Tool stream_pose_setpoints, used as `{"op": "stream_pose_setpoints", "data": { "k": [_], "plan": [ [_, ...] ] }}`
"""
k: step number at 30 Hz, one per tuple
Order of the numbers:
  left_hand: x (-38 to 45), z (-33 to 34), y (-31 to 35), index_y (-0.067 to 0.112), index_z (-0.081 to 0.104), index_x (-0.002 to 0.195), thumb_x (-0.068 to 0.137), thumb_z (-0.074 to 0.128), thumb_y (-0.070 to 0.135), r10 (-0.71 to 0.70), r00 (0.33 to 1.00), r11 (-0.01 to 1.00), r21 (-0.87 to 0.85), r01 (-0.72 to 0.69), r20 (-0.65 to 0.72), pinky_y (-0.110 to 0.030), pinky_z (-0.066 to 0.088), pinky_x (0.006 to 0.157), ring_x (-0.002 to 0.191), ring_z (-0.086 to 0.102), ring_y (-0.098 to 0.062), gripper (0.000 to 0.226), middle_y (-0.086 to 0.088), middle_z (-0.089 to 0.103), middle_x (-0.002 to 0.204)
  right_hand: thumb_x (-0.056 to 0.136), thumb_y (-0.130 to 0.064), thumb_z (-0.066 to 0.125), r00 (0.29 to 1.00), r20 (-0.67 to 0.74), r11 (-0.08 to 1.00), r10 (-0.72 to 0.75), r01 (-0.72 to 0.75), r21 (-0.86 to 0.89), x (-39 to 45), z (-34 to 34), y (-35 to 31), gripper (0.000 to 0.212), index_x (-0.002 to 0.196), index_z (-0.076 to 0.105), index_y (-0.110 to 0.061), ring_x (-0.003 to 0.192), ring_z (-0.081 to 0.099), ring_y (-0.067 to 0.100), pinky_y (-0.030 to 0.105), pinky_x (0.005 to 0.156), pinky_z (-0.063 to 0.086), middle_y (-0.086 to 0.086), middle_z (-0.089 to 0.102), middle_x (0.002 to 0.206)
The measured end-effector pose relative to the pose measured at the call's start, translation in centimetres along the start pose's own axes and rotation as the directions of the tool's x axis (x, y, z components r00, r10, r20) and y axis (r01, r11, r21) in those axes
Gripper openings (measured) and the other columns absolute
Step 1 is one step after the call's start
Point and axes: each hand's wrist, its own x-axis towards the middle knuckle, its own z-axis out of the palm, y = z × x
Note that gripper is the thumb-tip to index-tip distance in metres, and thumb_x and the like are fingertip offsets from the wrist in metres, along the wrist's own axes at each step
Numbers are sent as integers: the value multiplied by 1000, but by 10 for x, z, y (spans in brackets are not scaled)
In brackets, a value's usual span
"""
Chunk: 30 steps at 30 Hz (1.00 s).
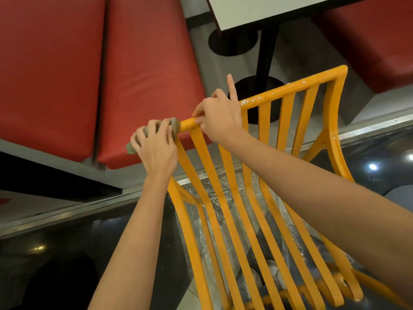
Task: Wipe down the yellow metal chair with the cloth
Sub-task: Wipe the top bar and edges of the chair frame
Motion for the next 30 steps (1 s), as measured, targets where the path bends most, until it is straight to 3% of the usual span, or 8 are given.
{"op": "stream_pose_setpoints", "data": {
  "k": [6, 12, 16, 21, 23, 25, 27, 30],
  "plan": [
    [-1, 2, -10, 28, 48, 136, 102, 31, 36, 244, 968, 960, 126, -249, 54, -44, 32, 100, 112, 50, -27, 38, 2, 56, 131, 95, -42, 58, 1000, 24, 1000, -8, 8, -18, 2, -2, 3, 20, 104, 75, -39, 120, 50, 14, 46, 122, -14, -11, 71, 87],
    [-1, -5, -8, 19, 52, 124, 100, 27, 35, 66, 996, 989, 127, -72, 54, -50, 33, 99, 106, 48, -33, 38, -1, 57, 119, 94, -37, 58, 1000, -10, 1000, -20, 20, 0, 2, 3, 1, 19, 100, 76, -35, 115, 52, 14, 45, 122, -13, -11, 72, 87],
    [-2, 8, 31, 17, 52, 121, 100, 32, 35, 116, 993, 984, 136, -119, 28, -54, 34, 103, 107, 52, -34, 34, -2, 58, 116, 94, -38, 56, 999, -14, 999, -40, 39, -35, 2, 1, 5, 20, 98, 76, -36, 111, 53, 12, 45, 121, -15, -14, 71, 86],
    [3, -3, 6, 16, 52, 111, 102, 29, 42, 201, 978, 959, 194, -208, 52, -46, 37, 95, 97, 51, -30, 35, -3, 57, 106, 94, -38, 58, 998, 18, 998, -60, 60, -16, 2, -4, 3, 19, 104, 75, -36, 116, 52, 13, 44, 119, -17, -11, 71, 89],
    [6, -8, 1, 17, 52, 110, 102, 30, 42, 177, 981, 970, 153, -188, 84, -45, 35, 95, 99, 50, -30, 34, -2, 57, 107, 94, -37, 60, 998, 39, 998, -58, 58, 8, -1, -7, 1, 20, 109, 73, -35, 119, 51, 16, 43, 121, -10, -9, 71, 99],
    [7, -14, 4, 19, 56, 112, 101, 38, 42, 131, 988, 990, 48, -135, 86, -44, 32, 97, 103, 50, -29, 31, -1, 58, 110, 91, -31, 67, 998, -13, 993, -68, 69, 97, -9, -7, 1, 27, 117, 71, -29, 118, 51, 21, 44, 123, 12, -3, 68, 110],
    [8, -19, 8, 20, 61, 112, 99, 48, 36, 45, 998, 992, -118, -40, 40, -43, 33, 96, 106, 51, -29, 25, 2, 62, 112, 85, -25, 74, 992, -125, 952, -9, 47, 303, -26, -10, 1, 34, 119, 70, -23, 110, 54, 23, 44, 104, 42, 0, 65, 108],
    [7, -24, 10, 15, 68, 111, 93, 58, 23, -142, 989, 920, -372, 120, -34, -45, 41, 97, 109, 56, -29, 22, -1, 68, 114, 86, -27, 73, 984, -170, 878, 57, 31, 477, -54, -18, 2, 26, 112, 71, -24, 102, 55, 19, 40, 86, 47, -3, 64, 101]
  ]
}}
